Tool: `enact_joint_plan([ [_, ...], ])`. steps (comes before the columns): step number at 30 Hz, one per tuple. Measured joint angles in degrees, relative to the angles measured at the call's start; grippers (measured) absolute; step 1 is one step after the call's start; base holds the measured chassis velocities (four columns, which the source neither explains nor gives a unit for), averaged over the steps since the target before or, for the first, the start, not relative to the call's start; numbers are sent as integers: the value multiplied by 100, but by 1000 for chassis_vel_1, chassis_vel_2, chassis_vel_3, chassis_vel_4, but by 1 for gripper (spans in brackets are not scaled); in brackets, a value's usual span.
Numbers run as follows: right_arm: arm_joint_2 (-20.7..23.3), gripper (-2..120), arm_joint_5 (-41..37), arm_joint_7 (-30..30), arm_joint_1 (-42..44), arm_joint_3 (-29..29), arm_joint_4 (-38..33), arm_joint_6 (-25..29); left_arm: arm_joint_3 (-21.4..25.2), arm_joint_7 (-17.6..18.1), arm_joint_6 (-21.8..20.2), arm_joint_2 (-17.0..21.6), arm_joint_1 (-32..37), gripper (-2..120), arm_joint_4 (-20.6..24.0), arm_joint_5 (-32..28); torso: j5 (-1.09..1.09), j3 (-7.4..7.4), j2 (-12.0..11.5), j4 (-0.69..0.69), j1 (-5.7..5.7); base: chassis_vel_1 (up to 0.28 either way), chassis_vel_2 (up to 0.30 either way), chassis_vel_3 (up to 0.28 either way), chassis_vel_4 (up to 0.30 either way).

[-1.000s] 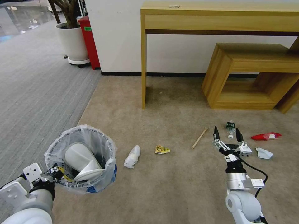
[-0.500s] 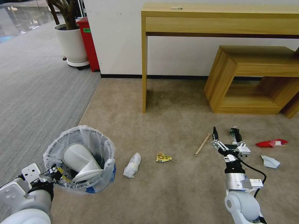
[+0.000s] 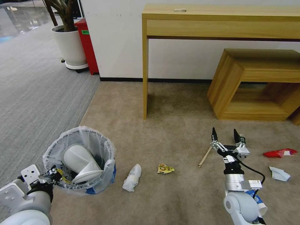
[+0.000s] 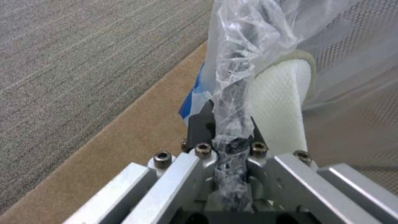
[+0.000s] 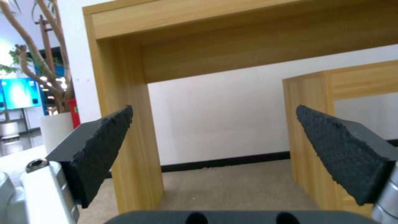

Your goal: Pick up the trash bin and place the garbage on the floor into it.

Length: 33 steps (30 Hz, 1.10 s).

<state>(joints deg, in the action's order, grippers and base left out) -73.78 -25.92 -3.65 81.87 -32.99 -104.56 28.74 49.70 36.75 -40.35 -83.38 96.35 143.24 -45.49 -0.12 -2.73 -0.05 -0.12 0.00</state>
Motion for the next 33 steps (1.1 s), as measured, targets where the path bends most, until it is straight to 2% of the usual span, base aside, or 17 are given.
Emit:
enact_joint_plan([
  [9, 41, 100, 172, 50, -35, 210, -1, -141, 6, 0, -3, 27, -15, 1, 0, -2, 0, 0, 0, 0, 0, 0, 0, 0, 0],
  [11, 82, 100, 189, 86, -44, 340, -10, -279, -3, 0, -4, 27, -15, 1, 0, 4, 0, 0, 0, 0, 0, 0, 0, 0, 0],
  [13, 187, 100, 157, 310, -105, 640, -98, -686, -5, 5, -10, 32, -23, 1, 0, 7, -1, -1, 0, 0, 0, 0, 0, 0, 0],
  [14, 187, 100, 157, 310, -105, 640, -98, -686, -5, 5, -10, 32, -23, 1, 0, 7, -1, -1, 0, 0, 0, 0, 0, 0, 0],
  [17, 468, 100, -216, 882, -302, 1322, -308, -1612, 36, 32, -25, 32, -24, 1, 0, 16, -1, 0, 0, -1, 0, 0, 0, 0, 0],
  [18, 468, 100, -216, 882, -302, 1322, -308, -1612, 36, 32, -25, 32, -24, 1, 0, 16, -1, 0, 0, -1, 0, 0, 0, 0, 0],
  [20, 797, 100, -744, 1534, -606, 2056, -491, -2664, 46, 39, -28, 7, 46, 1, 0, 36, 1, -1, 0, 0, 0, 0, 0, 0, 0],
  [21, 797, 100, -744, 1534, -606, 2056, -491, -2664, 46, 39, -28, 7, 46, 1, 0, 36, 1, -1, 0, 0, 0, 0, 0, 0, 0],
  [23, 966, 100, -1324, 1970, -947, 2596, -602, -3560, 58, 44, -28, -17, 90, 1, 0, 65, -3, -1, 0, 0, 0, 0, 0, 0, 0],
  [24, 967, 100, -1713, 2226, -1172, 2925, -604, -4008, 65, 44, -28, -34, 104, 1, 0, 75, 0, -1, 0, 0, 0, 0, 0, 0, 0],
  [25, 967, 100, -1713, 2226, -1172, 2925, -604, -4008, 65, 44, -28, -34, 104, 1, 0, 75, 0, -1, 0, 0, 0, 0, 0, 0, 0],
  [26, 889, 100, -2106, 2540, -1408, 3220, -566, -4380, 71, 49, -28, -48, 109, 1, 0, 84, 0, -1, 0, 1, 0, 0, 0, 0, 0],
  [28, 840, 100, -2277, 2692, -1502, 3331, -550, -4533, 73, 52, -28, -54, 110, 1, 0, 87, -1, -1, 0, 1, 0, 0, 0, 0, 0],
  [29, 566, 100, -3026, 3392, -1801, 3758, -461, -5160, 81, 59, -32, -72, 112, 1, 0, 101, -1, -2, 0, 2, 0, 0, 0, 0, 0],
  [31, 294, 100, -3542, 3949, -2001, 4018, -292, -5530, 91, 62, -37, -81, 108, 1, 0, 109, -1, -1, 1, 1, 0, 0, 0, 0, 0],
  [33, 208, 100, -3625, 4070, -2073, 4093, -178, -5578, 92, 62, -38, -86, 101, 1, 0, 111, -1, -1, 1, 1, 0, 0, 0, 0, 0],
])
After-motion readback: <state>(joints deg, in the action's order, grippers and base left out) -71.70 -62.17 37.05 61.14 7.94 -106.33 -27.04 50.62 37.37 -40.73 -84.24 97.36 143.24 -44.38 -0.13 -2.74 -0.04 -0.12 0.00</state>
